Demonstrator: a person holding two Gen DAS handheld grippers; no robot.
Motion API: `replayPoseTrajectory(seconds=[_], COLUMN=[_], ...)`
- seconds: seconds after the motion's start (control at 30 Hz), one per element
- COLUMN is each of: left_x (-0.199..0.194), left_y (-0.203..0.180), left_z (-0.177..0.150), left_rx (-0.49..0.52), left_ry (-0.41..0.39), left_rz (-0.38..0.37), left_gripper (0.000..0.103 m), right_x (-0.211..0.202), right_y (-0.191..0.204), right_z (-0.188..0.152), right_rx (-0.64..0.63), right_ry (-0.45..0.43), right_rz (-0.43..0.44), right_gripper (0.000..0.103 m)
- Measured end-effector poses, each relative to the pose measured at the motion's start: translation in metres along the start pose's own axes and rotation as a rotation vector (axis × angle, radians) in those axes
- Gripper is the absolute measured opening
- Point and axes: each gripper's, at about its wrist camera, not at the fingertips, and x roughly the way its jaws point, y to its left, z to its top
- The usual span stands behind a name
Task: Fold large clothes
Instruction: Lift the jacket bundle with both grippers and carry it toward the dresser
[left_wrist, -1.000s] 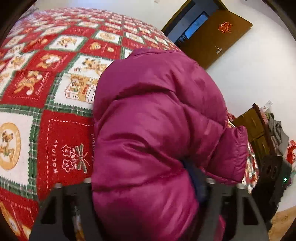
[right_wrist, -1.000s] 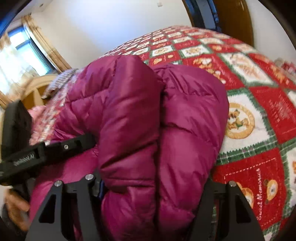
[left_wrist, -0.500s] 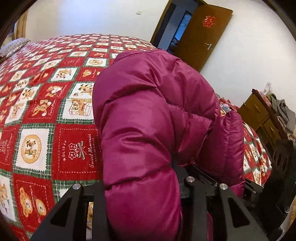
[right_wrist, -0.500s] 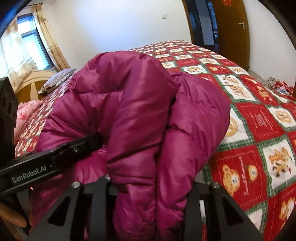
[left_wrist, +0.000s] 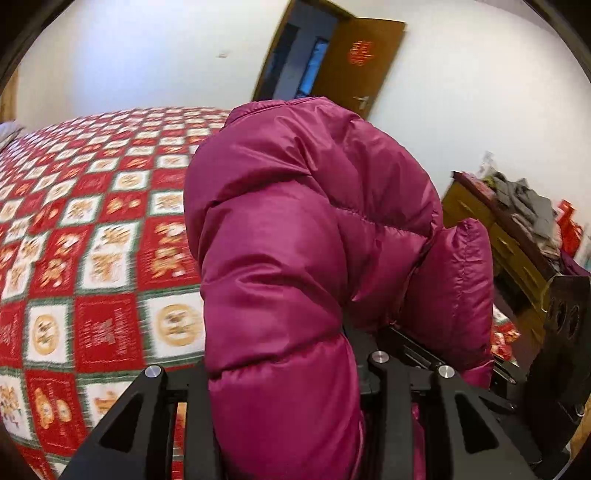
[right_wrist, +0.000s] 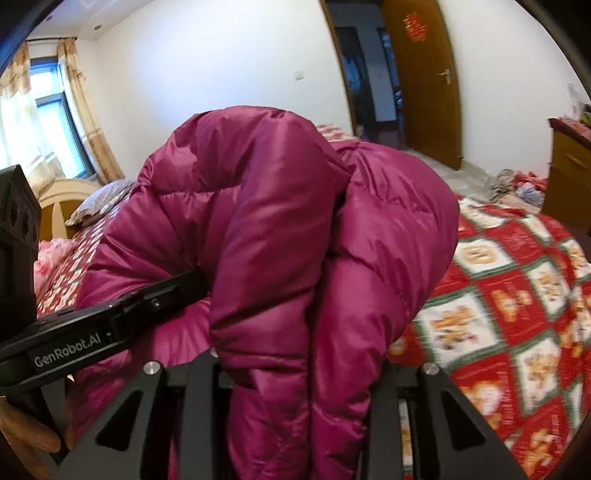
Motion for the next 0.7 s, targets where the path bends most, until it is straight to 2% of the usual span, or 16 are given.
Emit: replayPoseTrajectory(seconds=[0.2, 0.43, 0.6, 0.7], left_x=[0.007, 0.035, 0.044, 0.048], left_y=[-0.047, -0.081, -0.105, -0.128], left_z=[-0.008, -0.021, -0.007, 0.001], left_rx=[0.054, 0.086, 0.094, 0.126], left_ry=[0.007, 0.088, 0.089, 0.064], left_rz=[-0.09, -0.148, -0.196, -0.217], left_gripper=[0.038, 0.038, 0.038, 0.038], right_x=[-0.043, -0.058, -0.065, -0.07], right_y=[-0.034, -0.062, -0.072, -0.078], right_z=[-0.012, -0.034, -0.02, -0.005], right_rx=[0.036, 0.061, 0.021, -0.019], right_ry=[-0.041, -0.036, -0.069, -0.106], right_rz=[-0.084, -0.192, -0.256, -0.327], right_gripper=[0.033, 0.033, 0.033, 0.033])
